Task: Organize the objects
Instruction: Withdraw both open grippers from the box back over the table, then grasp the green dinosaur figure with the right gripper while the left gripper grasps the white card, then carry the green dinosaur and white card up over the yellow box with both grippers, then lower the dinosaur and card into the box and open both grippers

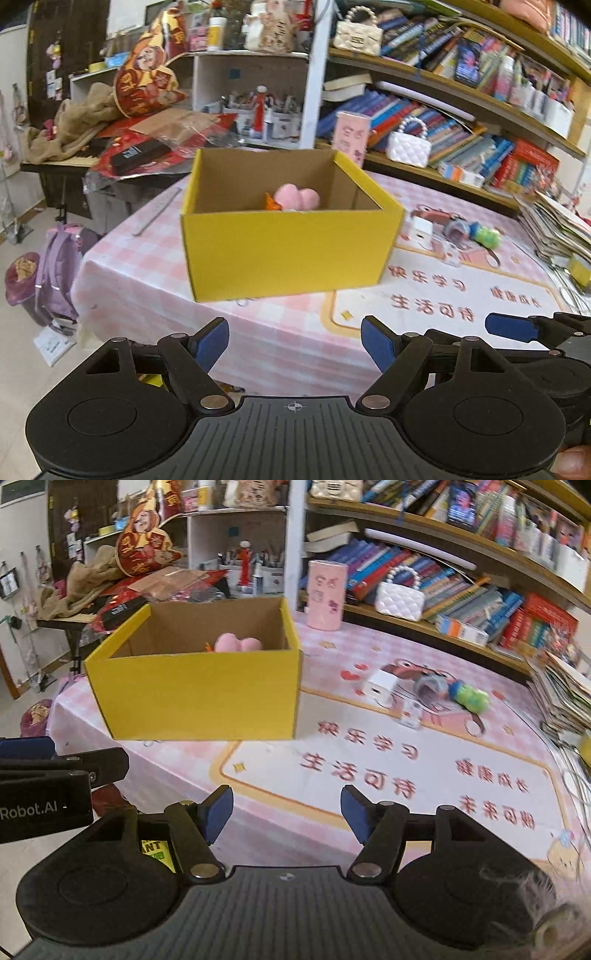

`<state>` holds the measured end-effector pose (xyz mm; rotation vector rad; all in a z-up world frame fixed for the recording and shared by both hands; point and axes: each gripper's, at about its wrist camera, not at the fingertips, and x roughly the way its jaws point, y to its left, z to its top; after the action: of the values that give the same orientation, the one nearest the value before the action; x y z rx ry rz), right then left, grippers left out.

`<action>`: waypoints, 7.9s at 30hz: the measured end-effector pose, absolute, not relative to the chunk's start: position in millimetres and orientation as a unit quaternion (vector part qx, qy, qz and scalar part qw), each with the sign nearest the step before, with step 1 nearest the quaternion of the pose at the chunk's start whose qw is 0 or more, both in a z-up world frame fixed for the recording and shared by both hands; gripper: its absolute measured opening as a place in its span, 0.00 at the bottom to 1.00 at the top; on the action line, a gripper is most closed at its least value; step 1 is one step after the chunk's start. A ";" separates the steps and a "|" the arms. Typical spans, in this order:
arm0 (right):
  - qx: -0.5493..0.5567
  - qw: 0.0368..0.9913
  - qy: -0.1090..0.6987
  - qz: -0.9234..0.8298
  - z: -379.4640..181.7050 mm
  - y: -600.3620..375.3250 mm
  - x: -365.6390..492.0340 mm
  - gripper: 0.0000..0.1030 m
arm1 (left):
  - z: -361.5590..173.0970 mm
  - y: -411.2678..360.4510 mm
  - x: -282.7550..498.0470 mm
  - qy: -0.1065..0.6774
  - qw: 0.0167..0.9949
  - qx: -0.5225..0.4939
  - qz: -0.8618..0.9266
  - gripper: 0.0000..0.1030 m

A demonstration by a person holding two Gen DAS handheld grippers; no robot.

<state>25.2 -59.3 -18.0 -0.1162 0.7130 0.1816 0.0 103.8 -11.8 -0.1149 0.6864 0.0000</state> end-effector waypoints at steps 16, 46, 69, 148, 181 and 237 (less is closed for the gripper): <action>-0.028 0.930 0.366 -0.002 -24.0 -114.8 14.1 0.66 | -18.2 52.3 18.1 0.359 0.930 -0.021 -0.077 0.81; -0.015 0.907 0.417 -0.058 -39.0 -235.1 115.6 0.73 | -37.6 -63.0 130.1 0.409 0.904 -0.013 -0.125 0.81; 0.009 0.917 0.399 0.000 -47.0 -287.8 209.3 0.67 | -41.6 -93.6 203.7 0.416 0.907 -0.020 -0.061 0.79; -0.009 0.897 0.431 0.097 -39.3 -170.5 117.3 0.43 | -36.9 11.1 92.9 0.395 0.906 -0.124 -0.086 0.27; -0.040 0.898 0.408 0.160 -28.8 -51.0 36.2 0.43 | -20.8 122.0 1.0 0.354 0.924 -0.138 -0.037 0.27; -0.122 0.870 0.372 0.298 -19.6 27.8 243.1 0.45 | -20.1 156.2 195.6 0.348 0.928 -0.128 0.036 0.27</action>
<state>243.1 27.8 -19.6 -0.2560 0.7785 0.6236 195.6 156.2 -20.1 -0.2617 0.7122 0.0729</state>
